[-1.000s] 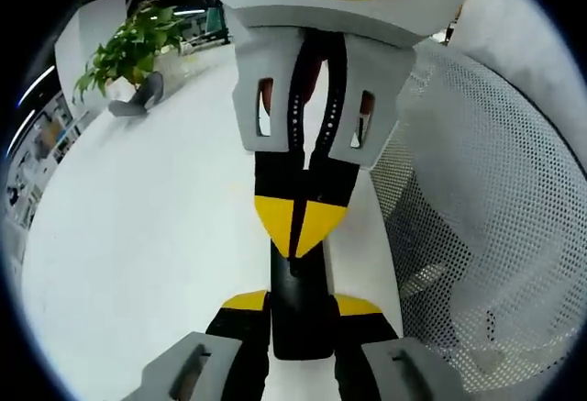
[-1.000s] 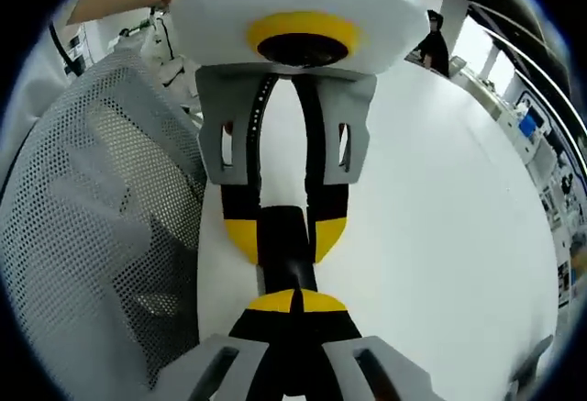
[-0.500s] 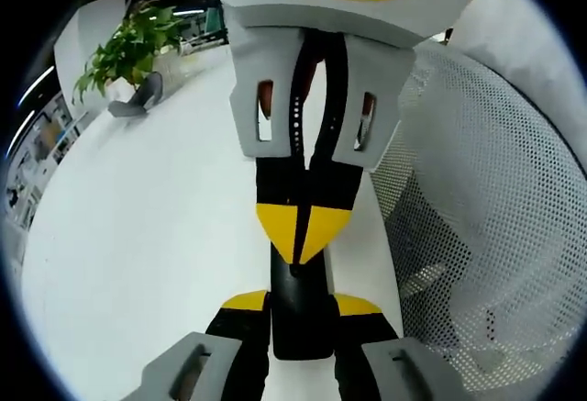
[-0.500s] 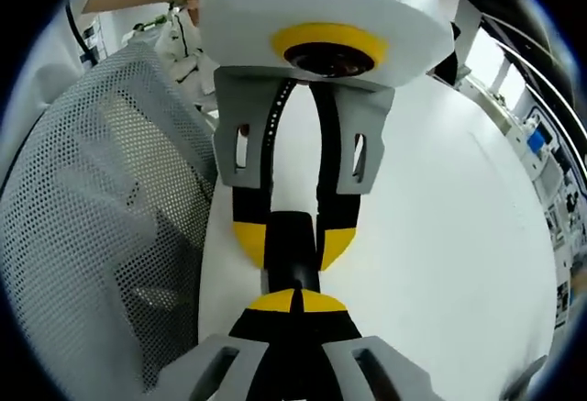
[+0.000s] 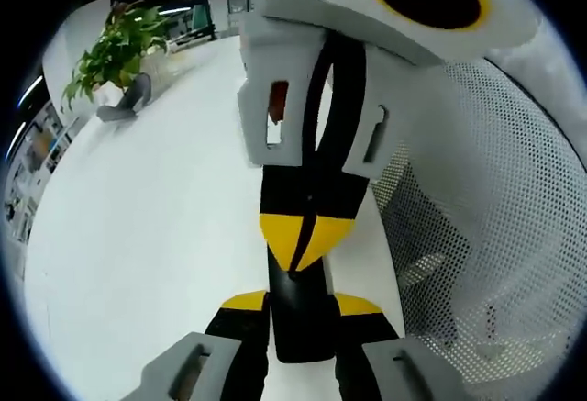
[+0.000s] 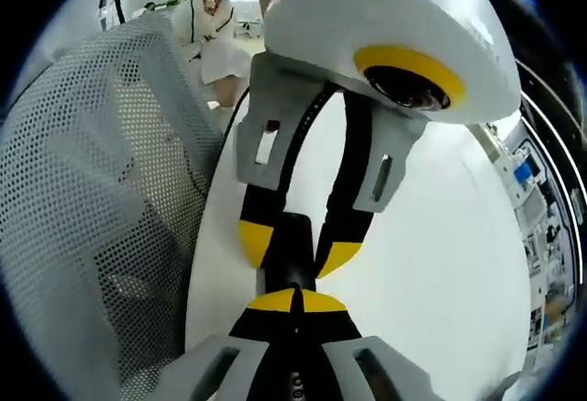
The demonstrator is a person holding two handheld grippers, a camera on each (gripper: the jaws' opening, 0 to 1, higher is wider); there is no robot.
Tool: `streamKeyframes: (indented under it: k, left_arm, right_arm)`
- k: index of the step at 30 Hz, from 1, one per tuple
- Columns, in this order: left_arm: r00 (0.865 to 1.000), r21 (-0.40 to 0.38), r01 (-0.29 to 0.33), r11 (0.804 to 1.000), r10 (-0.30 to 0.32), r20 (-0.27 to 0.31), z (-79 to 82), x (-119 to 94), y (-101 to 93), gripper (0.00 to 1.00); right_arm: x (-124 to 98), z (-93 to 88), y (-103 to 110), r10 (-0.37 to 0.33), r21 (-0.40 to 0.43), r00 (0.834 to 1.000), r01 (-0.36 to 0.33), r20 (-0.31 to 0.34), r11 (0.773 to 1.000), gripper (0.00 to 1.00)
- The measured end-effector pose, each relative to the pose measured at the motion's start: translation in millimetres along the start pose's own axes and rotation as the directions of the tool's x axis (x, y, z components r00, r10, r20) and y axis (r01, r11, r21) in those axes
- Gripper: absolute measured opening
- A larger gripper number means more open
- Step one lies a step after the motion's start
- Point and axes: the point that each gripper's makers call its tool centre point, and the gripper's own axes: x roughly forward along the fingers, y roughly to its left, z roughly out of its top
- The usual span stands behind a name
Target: Press the specified remote control buttons in sequence, fully releasing each button before pressing the next.
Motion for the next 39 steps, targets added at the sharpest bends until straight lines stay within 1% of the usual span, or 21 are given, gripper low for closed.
streamKeyframes:
  k: [2,3,4,5,9,12,14,19,21,22,23,25,27,30,32,34,36,38,39]
  left_arm:
    - [1.0,0.004,0.004,1.0,-0.005,0.001,-0.2,0.0,0.2,0.25]
    - [1.0,0.007,0.009,1.0,-0.009,-0.004,-0.4,-0.1,-0.2,0.25]
    - [1.0,0.01,0.011,1.0,-0.011,-0.006,-0.4,-0.2,-0.3,0.25]
    - [1.0,0.008,0.013,1.0,-0.013,-0.007,-0.5,-0.2,-0.3,0.25]
    - [1.0,0.0,0.014,1.0,-0.014,-0.002,-0.8,-0.8,-0.7,0.25]
    - [1.0,-0.001,0.013,1.0,-0.013,0.002,-1.0,-0.9,-1.0,0.25]
    - [1.0,0.002,0.014,1.0,-0.014,-0.002,-0.9,-1.0,-1.1,0.25]
    - [1.0,0.01,0.021,1.0,-0.021,-0.013,-1.2,-1.2,-1.5,0.25]
    - [1.0,0.011,0.021,1.0,-0.021,-0.015,-1.2,-1.1,-1.6,0.25]
    - [1.0,0.011,0.021,1.0,-0.02,-0.017,-1.2,-1.1,-1.7,0.25]
    - [1.0,0.011,0.02,1.0,-0.02,-0.018,-1.2,-1.1,-1.8,0.25]
    - [1.0,0.009,0.021,1.0,-0.02,-0.019,-1.1,-1.1,-1.9,0.25]
    - [1.0,0.011,0.023,1.0,-0.023,-0.02,-1.2,-1.2,-1.8,0.25]
    - [1.0,0.012,0.023,1.0,-0.023,-0.018,-1.1,-1.3,-2.0,0.25]
    - [1.0,0.007,0.02,1.0,-0.02,-0.014,-0.9,-1.3,-2.0,0.25]
    - [1.0,0.0,0.019,1.0,-0.019,-0.006,-0.9,-1.5,-2.0,0.25]
    - [1.0,-0.003,0.019,1.0,-0.019,-0.002,-1.0,-1.5,-1.7,0.25]
    - [1.0,-0.003,0.022,1.0,-0.022,0.002,-0.8,-1.5,-1.6,0.25]
    - [1.0,-0.004,0.024,1.0,-0.024,0.002,-0.7,-1.5,-1.5,0.25]
  right_arm:
    - [-0.7,0.3,-1.0,-0.011,0.013,1.0,0.01,0.012,1.0,0.0]
    - [-0.7,1.3,-0.8,0.004,0.066,1.0,-0.006,0.031,0.998,0.0]
    - [-1.0,1.0,-0.7,0.013,0.084,0.999,-0.016,0.032,0.996,0.0]
    - [-1.2,1.1,-1.0,0.033,0.123,0.999,-0.037,0.034,0.992,0.0]
    - [-0.7,1.7,-2.7,0.049,0.114,0.998,-0.051,0.028,0.992,0.0]
    - [-0.7,1.3,-1.9,0.062,0.104,0.997,-0.065,0.037,0.992,0.0]
    - [-0.5,1.9,-2.4,0.083,0.097,0.996,-0.086,0.037,0.992,0.0]
    - [1.1,3.9,-1.8,0.115,0.079,0.993,-0.116,0.011,0.99,0.0]
    - [1.5,3.2,-2.2,0.118,0.096,0.993,-0.117,-0.001,0.988,0.0]
    - [1.9,3.0,-2.3,0.113,0.119,0.993,-0.111,-0.012,0.987,0.0]
    - [2.4,3.4,-2.2,0.11,0.121,0.994,-0.107,-0.019,0.987,0.0]
    - [3.6,4.9,-1.2,0.105,0.09,0.994,-0.102,-0.031,0.991,0.0]
    - [3.2,4.7,-2.4,0.102,0.125,0.995,-0.099,-0.017,0.987,0.0]
    - [1.7,4.7,-3.7,0.098,0.231,0.993,-0.111,0.067,0.967,0.0]
    - [0.7,4.7,-4.2,0.101,0.251,0.986,-0.131,0.13,0.959,0.0]
    - [-0.1,3.9,-4.3,0.103,0.259,0.983,-0.14,0.152,0.956,0.0]
    - [-2.6,0.9,-2.9,0.114,0.269,0.981,-0.153,0.155,0.951,0.0]
    - [-4.6,0.9,1.8,0.119,0.253,0.981,-0.156,0.154,0.955,0.05]
    - [-5.8,-2.9,1.9,0.108,0.236,0.985,-0.138,0.133,0.962,0.07]
